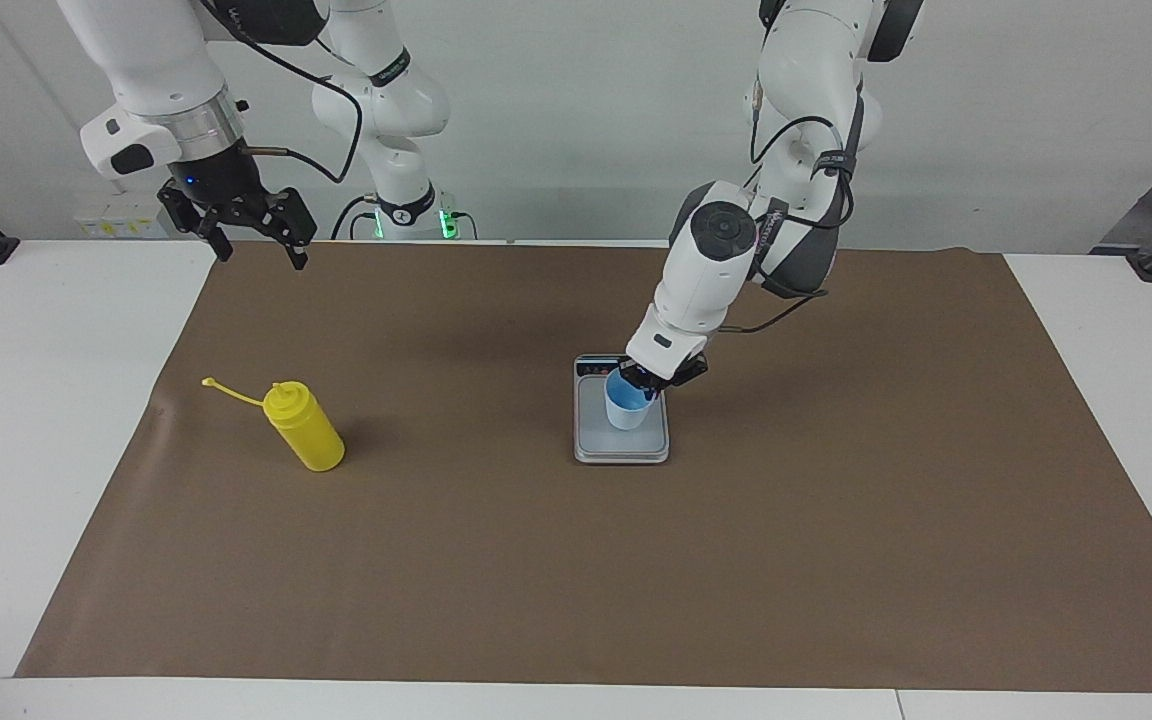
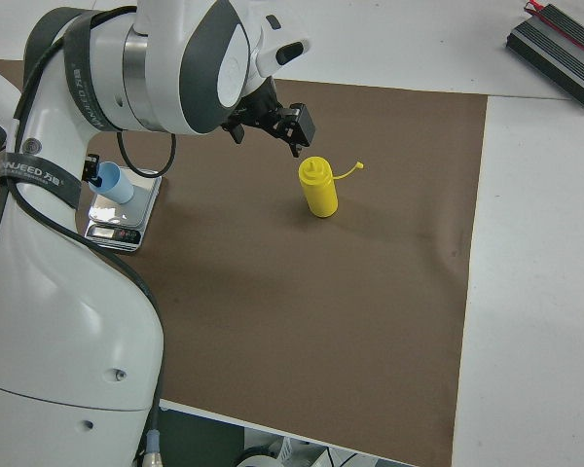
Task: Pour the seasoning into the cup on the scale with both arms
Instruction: 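Carry the blue cup with the left gripper onto the scale, then release the cup and withdraw the left gripper while the right gripper reaches the bottle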
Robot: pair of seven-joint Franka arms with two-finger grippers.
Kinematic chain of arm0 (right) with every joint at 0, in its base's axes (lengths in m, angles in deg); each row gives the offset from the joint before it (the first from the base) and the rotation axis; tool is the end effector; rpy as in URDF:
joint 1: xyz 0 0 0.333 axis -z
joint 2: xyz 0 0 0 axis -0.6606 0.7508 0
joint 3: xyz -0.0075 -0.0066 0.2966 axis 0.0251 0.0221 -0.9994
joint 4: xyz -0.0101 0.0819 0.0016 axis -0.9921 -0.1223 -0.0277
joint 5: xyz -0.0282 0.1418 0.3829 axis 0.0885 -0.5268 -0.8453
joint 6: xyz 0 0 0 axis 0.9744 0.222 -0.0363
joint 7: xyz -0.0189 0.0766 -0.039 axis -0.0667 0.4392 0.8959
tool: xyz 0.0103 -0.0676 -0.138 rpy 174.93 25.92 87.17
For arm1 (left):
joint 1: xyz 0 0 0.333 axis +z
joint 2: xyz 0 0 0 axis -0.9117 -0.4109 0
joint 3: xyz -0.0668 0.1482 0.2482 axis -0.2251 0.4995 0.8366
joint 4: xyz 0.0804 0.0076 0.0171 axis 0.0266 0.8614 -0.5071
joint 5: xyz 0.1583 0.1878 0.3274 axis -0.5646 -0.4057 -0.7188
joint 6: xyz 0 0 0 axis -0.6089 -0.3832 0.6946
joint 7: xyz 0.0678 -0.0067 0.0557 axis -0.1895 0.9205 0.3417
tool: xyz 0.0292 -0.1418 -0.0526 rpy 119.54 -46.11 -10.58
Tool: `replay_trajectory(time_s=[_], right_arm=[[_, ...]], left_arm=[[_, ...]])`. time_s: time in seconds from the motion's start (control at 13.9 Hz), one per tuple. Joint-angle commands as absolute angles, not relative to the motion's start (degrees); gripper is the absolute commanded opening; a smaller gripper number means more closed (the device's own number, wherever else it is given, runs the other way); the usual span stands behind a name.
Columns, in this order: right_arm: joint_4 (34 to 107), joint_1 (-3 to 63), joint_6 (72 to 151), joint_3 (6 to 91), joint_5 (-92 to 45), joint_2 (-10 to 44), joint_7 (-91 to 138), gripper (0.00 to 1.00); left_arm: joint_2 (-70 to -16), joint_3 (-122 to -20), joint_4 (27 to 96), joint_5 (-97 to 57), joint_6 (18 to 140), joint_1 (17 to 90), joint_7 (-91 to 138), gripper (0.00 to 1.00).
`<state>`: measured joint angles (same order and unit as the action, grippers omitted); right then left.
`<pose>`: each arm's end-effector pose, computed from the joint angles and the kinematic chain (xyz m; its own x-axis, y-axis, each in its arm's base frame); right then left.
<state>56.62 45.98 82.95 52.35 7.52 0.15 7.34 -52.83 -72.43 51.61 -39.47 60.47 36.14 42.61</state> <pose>0.5611 -0.0140 0.5743 0.9877 -0.1555 0.0136 -0.1556 -0.9877 0.0116 0.5414 -0.3774 0.3142 0.9962 0.0656 -0.0574 0.0716 -0.9915 0.1089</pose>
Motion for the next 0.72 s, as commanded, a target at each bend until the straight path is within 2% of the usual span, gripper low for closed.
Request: replay_trajectory(time_s=[0.0, 0.29, 0.65], right_arm=[[56.75, 46.88, 82.93, 51.92, 6.78, 0.16, 8.13, 1.00], [59.90, 46.53, 84.58, 51.92, 6.69, -1.33, 8.30, 1.00], [76.58, 51.26, 100.38, 52.36, 6.43, -8.09, 27.15, 1.00]], left_arm=[[-52.20, -71.29, 51.22, -39.70, 61.13, 35.24, 43.23, 1.00], [-48.35, -70.85, 46.83, -44.60, 55.07, 38.83, 42.71, 1.00], [-44.40, -70.85, 44.18, -46.30, 48.39, 45.77, 35.18, 1.00]])
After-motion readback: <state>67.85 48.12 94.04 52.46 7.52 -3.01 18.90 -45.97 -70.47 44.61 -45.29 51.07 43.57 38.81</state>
